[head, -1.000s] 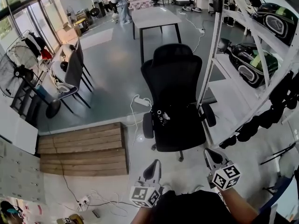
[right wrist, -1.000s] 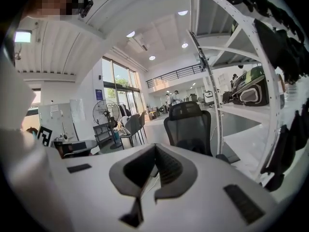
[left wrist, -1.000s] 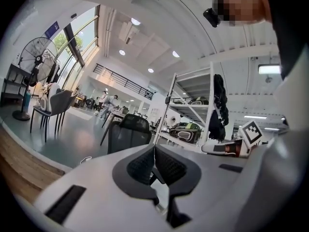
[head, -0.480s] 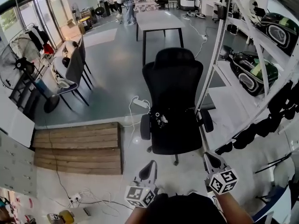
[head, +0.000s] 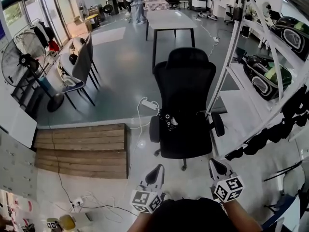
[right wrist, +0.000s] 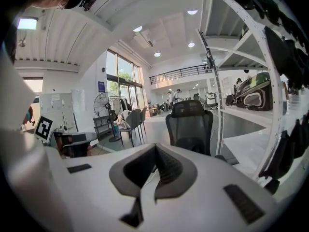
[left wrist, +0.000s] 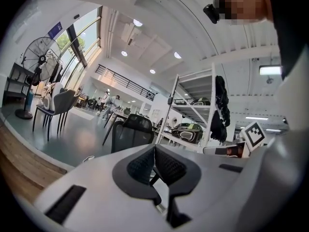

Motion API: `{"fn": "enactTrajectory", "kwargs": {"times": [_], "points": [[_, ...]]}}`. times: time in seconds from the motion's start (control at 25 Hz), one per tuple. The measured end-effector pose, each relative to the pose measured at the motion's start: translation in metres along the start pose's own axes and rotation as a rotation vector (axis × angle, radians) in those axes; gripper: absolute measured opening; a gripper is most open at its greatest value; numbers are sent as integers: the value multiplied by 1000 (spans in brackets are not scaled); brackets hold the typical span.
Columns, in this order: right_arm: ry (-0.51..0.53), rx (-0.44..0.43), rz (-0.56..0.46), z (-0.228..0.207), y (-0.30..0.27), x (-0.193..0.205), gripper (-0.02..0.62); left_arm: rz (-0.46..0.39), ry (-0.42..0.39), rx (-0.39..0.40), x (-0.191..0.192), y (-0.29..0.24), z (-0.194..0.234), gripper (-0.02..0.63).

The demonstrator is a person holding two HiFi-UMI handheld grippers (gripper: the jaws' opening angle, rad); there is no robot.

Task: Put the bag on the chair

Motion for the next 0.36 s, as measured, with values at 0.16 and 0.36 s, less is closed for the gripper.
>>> {"fn": "enactTrajectory", "kwargs": {"times": [0.16, 0.36], "points": [[24, -17, 8, 9, -6, -3, -2, -7, 8, 10, -3, -1, 5, 9], [40, -26, 5, 12, -19, -7, -2, -6, 16, 27, -2, -8, 11, 9]]}}
Point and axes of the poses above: the fingertips, and each gripper's own axes: y backward along the fingers, z to its left, x out of its underside, the point moved 7 cm from there along y, backward along the fingers, and after that the axes turned 3 degrees about -z, right-handed, at the moved point
